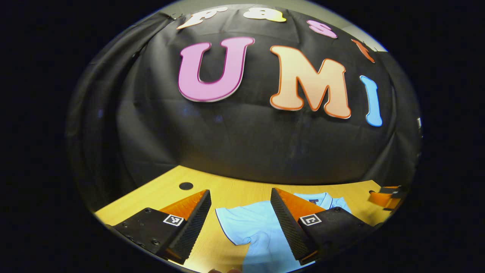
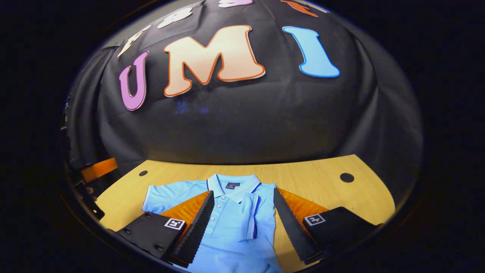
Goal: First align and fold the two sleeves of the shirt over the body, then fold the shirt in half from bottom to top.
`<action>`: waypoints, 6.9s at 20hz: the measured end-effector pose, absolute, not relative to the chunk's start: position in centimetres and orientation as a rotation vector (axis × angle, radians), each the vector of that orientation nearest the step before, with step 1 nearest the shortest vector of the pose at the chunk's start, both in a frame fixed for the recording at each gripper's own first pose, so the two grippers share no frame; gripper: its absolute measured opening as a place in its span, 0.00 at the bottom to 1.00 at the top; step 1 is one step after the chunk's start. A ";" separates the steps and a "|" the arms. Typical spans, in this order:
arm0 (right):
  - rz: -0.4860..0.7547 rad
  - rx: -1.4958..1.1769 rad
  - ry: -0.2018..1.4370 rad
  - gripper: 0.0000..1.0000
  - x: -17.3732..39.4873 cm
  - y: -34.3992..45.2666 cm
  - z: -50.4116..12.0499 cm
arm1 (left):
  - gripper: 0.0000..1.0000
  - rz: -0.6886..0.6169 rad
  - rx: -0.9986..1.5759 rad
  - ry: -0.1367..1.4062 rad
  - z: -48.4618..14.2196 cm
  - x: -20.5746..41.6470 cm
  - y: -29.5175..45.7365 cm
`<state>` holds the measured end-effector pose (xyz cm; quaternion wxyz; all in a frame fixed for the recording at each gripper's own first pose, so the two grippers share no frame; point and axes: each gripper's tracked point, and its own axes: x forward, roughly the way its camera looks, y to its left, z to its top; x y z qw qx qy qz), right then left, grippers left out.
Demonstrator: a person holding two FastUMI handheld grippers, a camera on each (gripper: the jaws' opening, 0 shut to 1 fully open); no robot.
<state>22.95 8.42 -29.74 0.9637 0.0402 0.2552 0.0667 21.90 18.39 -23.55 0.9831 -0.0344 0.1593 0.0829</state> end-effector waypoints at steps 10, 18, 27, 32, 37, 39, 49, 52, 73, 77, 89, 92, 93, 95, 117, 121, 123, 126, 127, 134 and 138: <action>0.073 0.067 0.585 0.94 18.0 3.7 -29.9 | 0.95 0.192 -0.052 0.645 -37.5 25.2 20.6; 0.066 0.061 0.595 0.98 15.8 2.8 -29.3 | 0.96 0.180 -0.022 0.725 -40.3 24.7 20.4; 0.049 0.108 0.622 0.98 11.4 1.0 -28.9 | 0.00 0.141 -0.070 0.697 -38.7 25.7 17.2; 0.027 0.130 0.619 0.98 10.7 -0.1 -28.1 | 0.00 0.033 -0.049 0.653 -34.7 27.0 10.7; 0.019 0.102 0.610 0.94 10.4 -0.9 -27.8 | 0.00 -0.054 -0.018 0.649 -34.7 27.8 4.8; 0.012 0.103 0.610 0.98 10.5 -1.2 -27.9 | 0.00 -0.081 -0.019 0.678 -36.0 27.5 3.1; 0.015 0.086 0.555 0.98 11.3 0.8 -28.0 | 0.97 -0.110 -0.136 0.586 -32.6 25.4 2.7; 0.040 0.055 0.534 0.94 9.3 1.0 -27.3 | 0.96 -0.079 -0.126 0.507 -28.5 22.2 4.8; 0.071 -0.033 0.640 0.98 -11.2 0.8 -32.0 | 0.96 -0.101 0.042 0.647 -29.4 -10.6 9.8; 0.061 -0.041 0.705 0.98 -13.6 0.5 -34.9 | 0.96 -0.095 0.048 0.728 -32.7 -13.4 9.9; 0.104 -0.003 0.840 0.80 -15.9 1.1 -39.0 | 0.91 -0.135 0.053 0.760 -35.3 -15.2 8.6; 0.137 0.033 0.853 0.26 -16.2 2.6 -39.1 | 0.37 -0.152 0.020 0.762 -35.3 -15.2 7.4; 0.142 0.041 0.848 0.05 -16.1 2.9 -39.1 | 0.27 -0.145 -0.007 0.762 -35.2 -15.1 7.2; 0.157 0.055 0.861 0.03 -16.0 3.3 -39.1 | 0.01 -0.124 -0.044 0.762 -35.1 -15.0 7.0; 0.158 0.207 0.658 0.03 3.4 6.9 -28.4 | 0.00 -0.196 -0.112 0.685 -26.7 0.8 7.2; 0.133 0.208 0.617 0.02 9.3 7.1 -28.0 | 0.00 -0.197 -0.113 0.633 -25.9 7.3 8.1; 0.117 0.211 0.600 0.02 11.8 7.0 -28.2 | 0.00 -0.209 -0.114 0.611 -25.4 10.4 8.1; 0.097 0.217 0.588 0.02 15.3 6.7 -28.7 | 0.00 -0.226 -0.105 0.590 -25.3 14.4 7.9; 0.092 0.217 0.587 0.02 16.4 6.7 -29.0 | 0.00 -0.234 -0.103 0.589 -25.3 15.6 7.7; 0.032 0.211 0.560 0.02 25.0 5.3 -32.5 | 0.00 -0.252 -0.106 0.562 -26.4 24.6 7.2; -0.020 0.205 0.561 0.02 28.8 4.4 -35.3 | 0.00 -0.254 -0.097 0.534 -28.4 29.6 7.0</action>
